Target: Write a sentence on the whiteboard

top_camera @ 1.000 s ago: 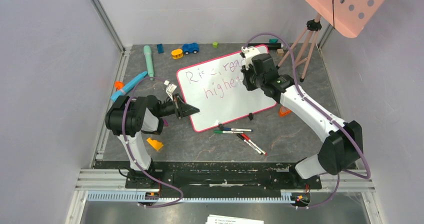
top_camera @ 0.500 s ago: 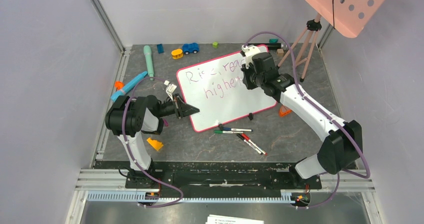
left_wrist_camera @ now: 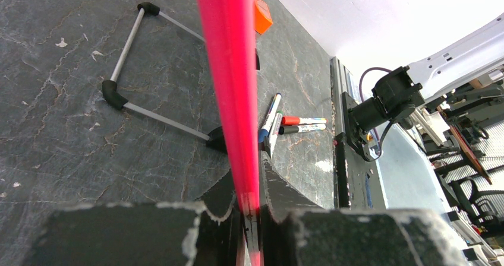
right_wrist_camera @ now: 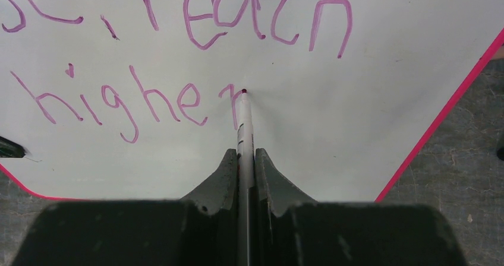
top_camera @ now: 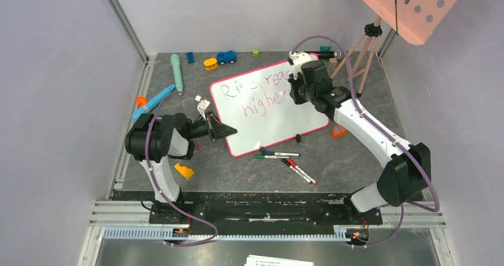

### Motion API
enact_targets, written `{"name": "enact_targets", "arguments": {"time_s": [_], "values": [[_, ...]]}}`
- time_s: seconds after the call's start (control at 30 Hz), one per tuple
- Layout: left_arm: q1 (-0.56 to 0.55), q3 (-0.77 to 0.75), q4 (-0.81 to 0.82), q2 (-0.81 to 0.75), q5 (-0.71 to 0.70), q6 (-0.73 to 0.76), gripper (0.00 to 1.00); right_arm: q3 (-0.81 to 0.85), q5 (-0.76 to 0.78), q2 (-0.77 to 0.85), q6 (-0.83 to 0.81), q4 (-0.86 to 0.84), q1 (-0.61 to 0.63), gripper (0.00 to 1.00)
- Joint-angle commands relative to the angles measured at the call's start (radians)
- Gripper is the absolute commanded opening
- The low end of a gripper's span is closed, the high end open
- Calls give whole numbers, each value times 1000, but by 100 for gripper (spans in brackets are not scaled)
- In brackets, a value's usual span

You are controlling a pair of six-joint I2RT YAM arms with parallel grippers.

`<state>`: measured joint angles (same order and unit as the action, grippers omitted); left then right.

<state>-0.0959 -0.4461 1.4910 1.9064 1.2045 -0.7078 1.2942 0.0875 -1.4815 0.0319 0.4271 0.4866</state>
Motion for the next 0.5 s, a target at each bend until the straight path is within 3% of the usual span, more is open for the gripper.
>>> {"name": "enact_targets", "arguments": {"time_s": [0.0,0.13,0.3,0.4,0.47], "values": [[-16,5,66,-3,81,126,7,38,32,-3,-16,-29,-12,0],[-16,5,66,-4,81,124,9,19,12,40,-8,-35,-12,0],[-17,-2,66,0,89,119,21,-24,-32,116,-6,-43,-13,0],[-16,-2,67,-3,93,117,31,-67,-53,168,-6,-62,-13,0],[-16,-1,66,-7,109,119,46,-82,-54,195,-6,-69,-13,0]]}}
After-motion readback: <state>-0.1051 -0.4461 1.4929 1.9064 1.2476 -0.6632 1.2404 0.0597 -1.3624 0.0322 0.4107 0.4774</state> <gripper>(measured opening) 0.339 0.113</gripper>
